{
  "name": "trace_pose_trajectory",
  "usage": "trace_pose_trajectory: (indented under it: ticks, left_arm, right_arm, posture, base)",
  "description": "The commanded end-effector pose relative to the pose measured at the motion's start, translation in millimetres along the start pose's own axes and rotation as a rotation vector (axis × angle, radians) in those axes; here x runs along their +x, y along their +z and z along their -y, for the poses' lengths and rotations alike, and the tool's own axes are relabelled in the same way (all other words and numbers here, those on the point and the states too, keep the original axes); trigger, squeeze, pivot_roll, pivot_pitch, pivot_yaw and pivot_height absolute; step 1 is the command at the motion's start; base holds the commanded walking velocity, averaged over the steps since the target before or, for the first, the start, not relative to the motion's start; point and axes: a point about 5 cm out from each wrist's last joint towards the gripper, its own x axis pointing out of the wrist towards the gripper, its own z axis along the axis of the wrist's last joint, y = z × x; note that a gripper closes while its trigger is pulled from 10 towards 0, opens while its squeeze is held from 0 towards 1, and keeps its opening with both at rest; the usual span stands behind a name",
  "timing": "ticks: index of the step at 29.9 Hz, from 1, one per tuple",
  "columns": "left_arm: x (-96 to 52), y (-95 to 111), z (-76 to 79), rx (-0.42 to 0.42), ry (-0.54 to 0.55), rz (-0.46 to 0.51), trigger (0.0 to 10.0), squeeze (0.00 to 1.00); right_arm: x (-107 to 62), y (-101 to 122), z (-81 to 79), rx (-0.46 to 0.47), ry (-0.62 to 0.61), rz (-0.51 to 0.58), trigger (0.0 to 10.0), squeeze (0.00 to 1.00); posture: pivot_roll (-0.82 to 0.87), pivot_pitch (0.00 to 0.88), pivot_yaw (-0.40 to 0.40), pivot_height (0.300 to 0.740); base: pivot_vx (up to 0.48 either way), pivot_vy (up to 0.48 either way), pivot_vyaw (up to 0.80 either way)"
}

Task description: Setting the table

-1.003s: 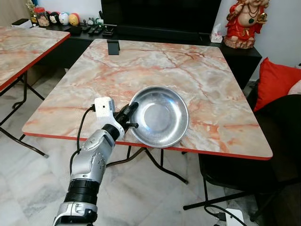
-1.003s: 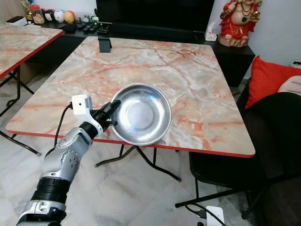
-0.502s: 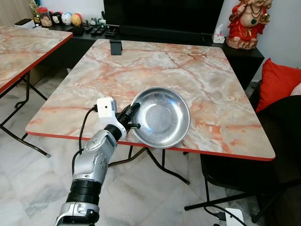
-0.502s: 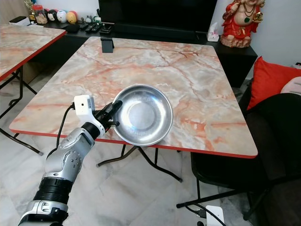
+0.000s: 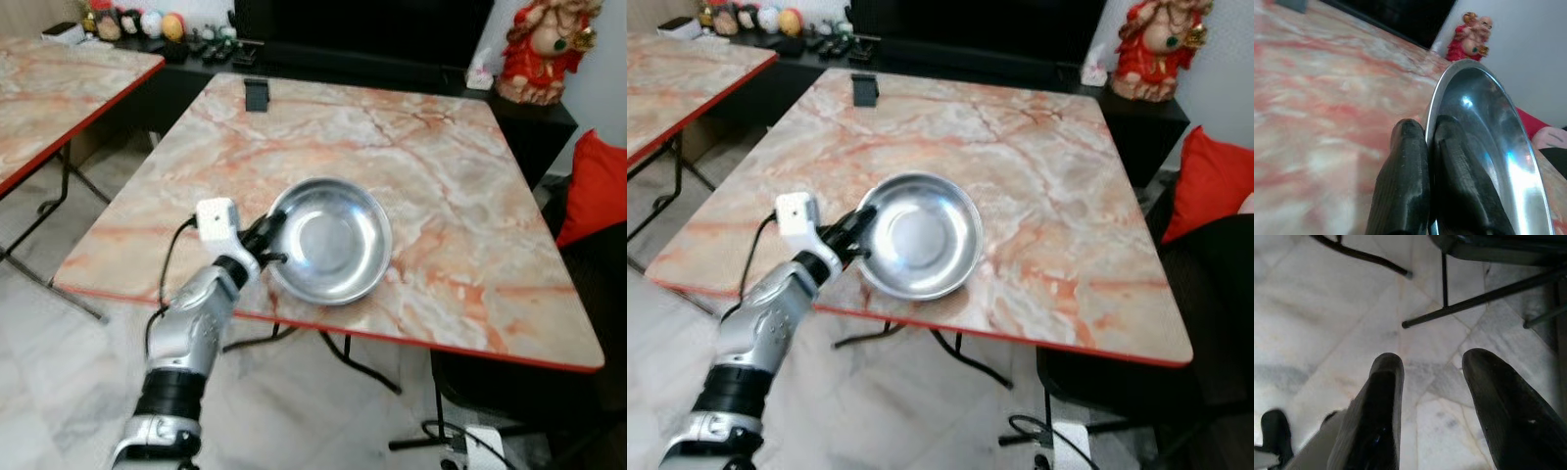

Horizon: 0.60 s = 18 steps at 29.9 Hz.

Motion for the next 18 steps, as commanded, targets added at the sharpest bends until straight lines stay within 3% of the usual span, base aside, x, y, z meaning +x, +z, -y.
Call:
trace_pose_trajectory:
  ticks: [1, 4, 11, 15, 18]
  left_arm:
    - [6.4, 1.3, 13.4, 0.013, -0.048, 0.003, 10.0, 0.0]
    - [6.0, 0.3, 15.5, 0.015, -0.058, -0.001, 10.0, 0.0]
    - [5.2, -1.2, 17.1, 0.02, -0.078, -0.019, 10.0, 0.0]
    - [4.6, -0.2, 15.8, -0.06, -0.092, -0.027, 10.0, 0.0]
    - [3.6, -0.3, 12.6, -0.07, -0.089, -0.057, 10.0, 0.0]
  right_arm:
    - [-1.7, -5.2, 6.4, 0.002, -0.017, -0.015, 10.0, 0.0]
    - [-1.8, -5.6, 6.3, 0.004, -0.017, -0.014, 10.0, 0.0]
    - [-1.9, -5.9, 5.7, 0.006, -0.012, -0.013, 10.0, 0.0]
    - [-1.8, -6.0, 5.0, 0.009, -0.013, -0.014, 10.0, 0.0]
    - [-1.7, -5.9, 4.7, 0.011, -0.014, -0.016, 10.0, 0.0]
  posture:
    - [0.13, 0.0, -0.072, 0.707]
    - [0.13, 0.0, -0.073, 0.707]
    - [0.12, 0.0, -0.067, 0.707]
    - [0.12, 0.0, -0.061, 0.707]
    - [0.12, 0.0, -0.061, 0.707]
  base:
    - [0.27, 0.0, 0.0]
    - [0.258, 0.0, 0.0]
    - [0.0, 0.0, 0.0]
    - [0.0, 0.0, 0.0]
    - [0.0, 0.0, 0.0]
